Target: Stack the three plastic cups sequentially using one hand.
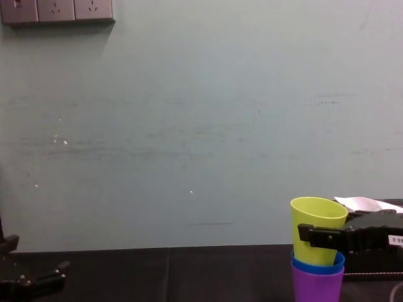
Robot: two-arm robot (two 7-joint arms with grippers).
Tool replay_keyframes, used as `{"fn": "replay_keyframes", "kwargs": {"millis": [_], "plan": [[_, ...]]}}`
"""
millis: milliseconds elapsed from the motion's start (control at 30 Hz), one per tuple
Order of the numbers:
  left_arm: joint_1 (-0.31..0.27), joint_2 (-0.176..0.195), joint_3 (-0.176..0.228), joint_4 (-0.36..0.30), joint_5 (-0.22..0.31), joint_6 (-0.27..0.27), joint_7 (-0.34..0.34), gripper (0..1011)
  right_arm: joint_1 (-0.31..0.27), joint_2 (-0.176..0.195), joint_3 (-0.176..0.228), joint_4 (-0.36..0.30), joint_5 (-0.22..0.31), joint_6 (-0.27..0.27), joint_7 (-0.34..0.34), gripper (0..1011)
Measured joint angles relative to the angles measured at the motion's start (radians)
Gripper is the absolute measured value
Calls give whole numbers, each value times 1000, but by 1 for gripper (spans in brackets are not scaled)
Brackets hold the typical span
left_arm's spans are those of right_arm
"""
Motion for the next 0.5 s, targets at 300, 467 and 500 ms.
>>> {"fn": "replay_keyframes", "kwargs": {"millis": [300, 467, 500], "plan": [[0, 0, 0, 0, 0, 0, 0, 1010, -1, 1, 0, -2, 1, 0, 0, 724], [0, 0, 0, 0, 0, 0, 0, 1010, -1, 1, 1, -3, 2, 0, 0, 802], [0, 0, 0, 0, 0, 0, 0, 1010, -1, 1, 1, -4, 2, 0, 0, 829]]}}
